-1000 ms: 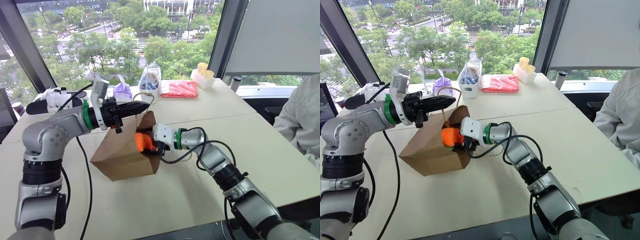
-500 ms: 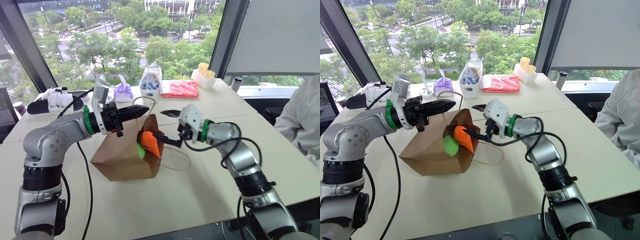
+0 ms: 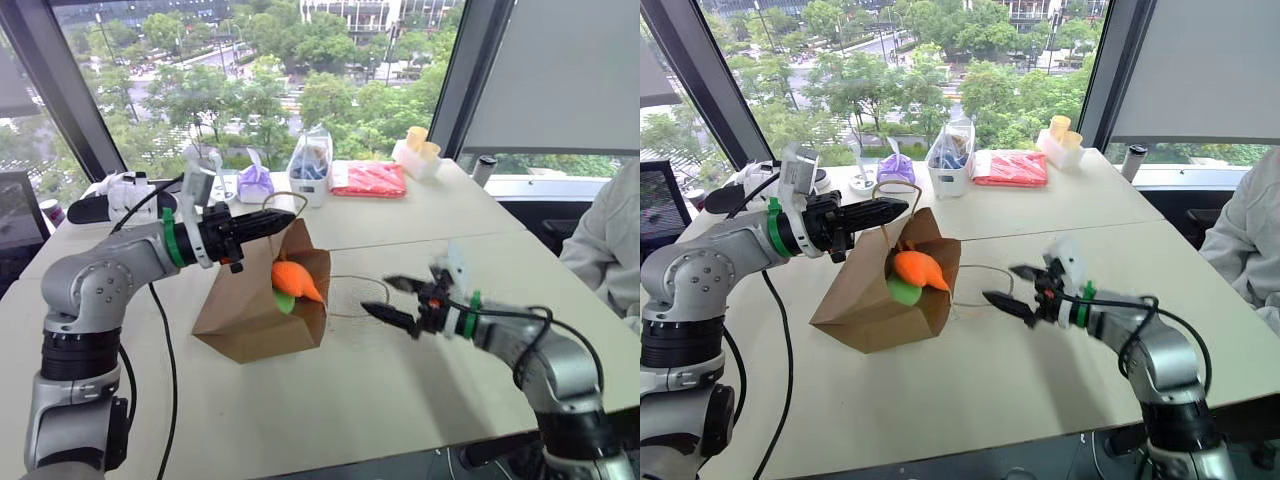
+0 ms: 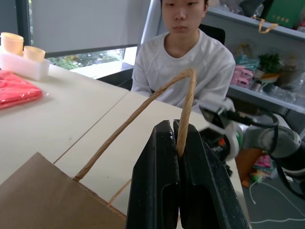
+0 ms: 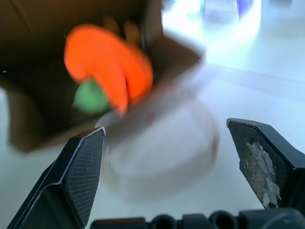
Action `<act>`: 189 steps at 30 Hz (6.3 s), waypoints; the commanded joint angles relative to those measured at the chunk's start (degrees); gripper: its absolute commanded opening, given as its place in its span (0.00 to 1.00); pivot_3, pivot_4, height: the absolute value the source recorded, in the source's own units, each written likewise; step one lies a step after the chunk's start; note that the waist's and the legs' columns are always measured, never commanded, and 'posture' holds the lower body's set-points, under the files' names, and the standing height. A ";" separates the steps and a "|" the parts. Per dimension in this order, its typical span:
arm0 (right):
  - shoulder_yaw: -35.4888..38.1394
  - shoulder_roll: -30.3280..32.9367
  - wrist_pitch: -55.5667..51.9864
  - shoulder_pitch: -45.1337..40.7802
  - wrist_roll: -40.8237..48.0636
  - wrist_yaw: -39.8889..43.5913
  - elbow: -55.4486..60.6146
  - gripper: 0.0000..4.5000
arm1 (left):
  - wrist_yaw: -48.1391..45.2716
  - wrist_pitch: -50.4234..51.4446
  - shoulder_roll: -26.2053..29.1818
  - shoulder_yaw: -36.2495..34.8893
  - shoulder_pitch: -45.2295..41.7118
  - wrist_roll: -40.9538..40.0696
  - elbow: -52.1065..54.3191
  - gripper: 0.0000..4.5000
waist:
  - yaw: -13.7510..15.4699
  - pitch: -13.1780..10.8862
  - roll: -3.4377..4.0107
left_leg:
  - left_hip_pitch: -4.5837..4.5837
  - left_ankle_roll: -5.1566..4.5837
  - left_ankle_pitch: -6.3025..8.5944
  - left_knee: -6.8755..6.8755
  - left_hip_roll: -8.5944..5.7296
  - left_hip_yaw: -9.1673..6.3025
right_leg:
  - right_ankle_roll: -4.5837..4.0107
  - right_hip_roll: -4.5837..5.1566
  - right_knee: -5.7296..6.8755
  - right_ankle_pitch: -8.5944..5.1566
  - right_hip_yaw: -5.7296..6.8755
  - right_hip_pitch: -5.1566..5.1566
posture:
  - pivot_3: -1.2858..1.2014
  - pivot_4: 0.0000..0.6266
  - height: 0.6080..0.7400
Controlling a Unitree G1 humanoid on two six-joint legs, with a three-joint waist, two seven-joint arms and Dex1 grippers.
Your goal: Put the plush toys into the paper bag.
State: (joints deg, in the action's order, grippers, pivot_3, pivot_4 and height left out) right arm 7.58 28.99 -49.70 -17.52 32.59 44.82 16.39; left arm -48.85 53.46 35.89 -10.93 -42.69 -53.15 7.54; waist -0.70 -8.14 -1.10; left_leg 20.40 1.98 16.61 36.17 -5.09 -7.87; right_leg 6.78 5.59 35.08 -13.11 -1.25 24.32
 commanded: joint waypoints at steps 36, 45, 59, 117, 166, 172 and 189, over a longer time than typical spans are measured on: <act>10.40 -17.10 -9.65 4.11 28.18 -21.98 -1.55 0.11 | 0.00 -2.26 -0.28 -0.65 -0.62 -0.01 1.45 0.00 | -0.05 0.01 0.01 | -0.05 -0.15 0.08 -0.01 0.03 0.04 | 0.00 -0.05 0.04 0.00 -0.02 0.00 | 0.52 0.24 1.00; 18.29 -13.67 -7.61 -4.18 45.95 -23.60 0.82 0.01 | -2.32 -4.67 -0.67 1.41 -3.94 2.07 -1.00 0.00 | -0.08 -0.01 0.05 | -0.03 -0.23 0.13 0.00 0.02 0.04 | 0.00 -0.05 0.02 0.00 -0.02 0.00 | 0.52 0.24 1.00; 17.75 -3.83 -2.10 -13.94 57.82 -30.03 -0.80 0.01 | -0.26 -12.19 -7.04 2.84 -5.17 10.18 -12.28 0.00 | 0.01 0.01 0.02 | 0.00 -0.34 0.18 0.01 0.04 0.05 | 0.00 -0.02 0.00 0.00 0.00 0.01 | 0.52 0.24 1.00; -9.70 -6.18 1.08 -2.26 21.34 -20.29 5.03 0.02 | -1.75 -9.92 2.36 3.16 23.57 9.91 7.47 1.00 | 1.25 0.08 -0.10 | -0.04 -0.41 0.23 -0.03 0.02 0.01 | -0.02 -0.02 -0.11 -0.01 -0.01 0.00 | 0.52 0.24 1.00; 0.79 -2.75 -4.45 1.96 35.82 -15.05 7.77 0.00 | -17.38 -38.46 -2.37 19.99 1.16 29.27 -5.73 0.02 | 1.42 0.07 -0.08 | -0.03 -0.43 0.24 0.04 0.00 0.05 | -0.02 -0.04 -0.20 -0.02 0.09 -0.16 | 0.52 0.24 1.00; 0.86 -2.51 -3.06 3.56 34.42 -15.11 8.87 0.00 | -25.94 -51.67 -4.94 22.28 -9.81 35.45 -24.06 0.02 | 0.97 0.07 -0.08 | -0.02 -0.47 0.26 0.01 0.01 0.06 | 0.00 -0.03 -0.35 0.00 0.10 -0.16 | 0.52 0.24 1.00; -0.01 -3.19 -1.76 6.05 34.68 -18.31 10.75 0.00 | -20.63 -77.25 -6.12 19.49 -18.10 48.68 -62.54 0.02 | 1.18 0.06 -0.12 | 0.03 -0.58 0.31 0.07 -0.03 0.00 | 0.17 -0.03 -0.35 0.09 0.13 -0.15 | 0.52 0.24 1.00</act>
State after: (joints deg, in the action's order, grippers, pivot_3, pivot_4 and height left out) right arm 7.22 25.91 -52.14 -10.32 66.54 26.30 25.84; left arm -70.07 -22.02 28.94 10.28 -59.19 -4.96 -54.65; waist 0.48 -8.07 -1.22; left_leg 20.43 1.40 16.92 36.24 -5.12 -7.87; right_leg 6.95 5.56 34.75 -13.02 -1.13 24.19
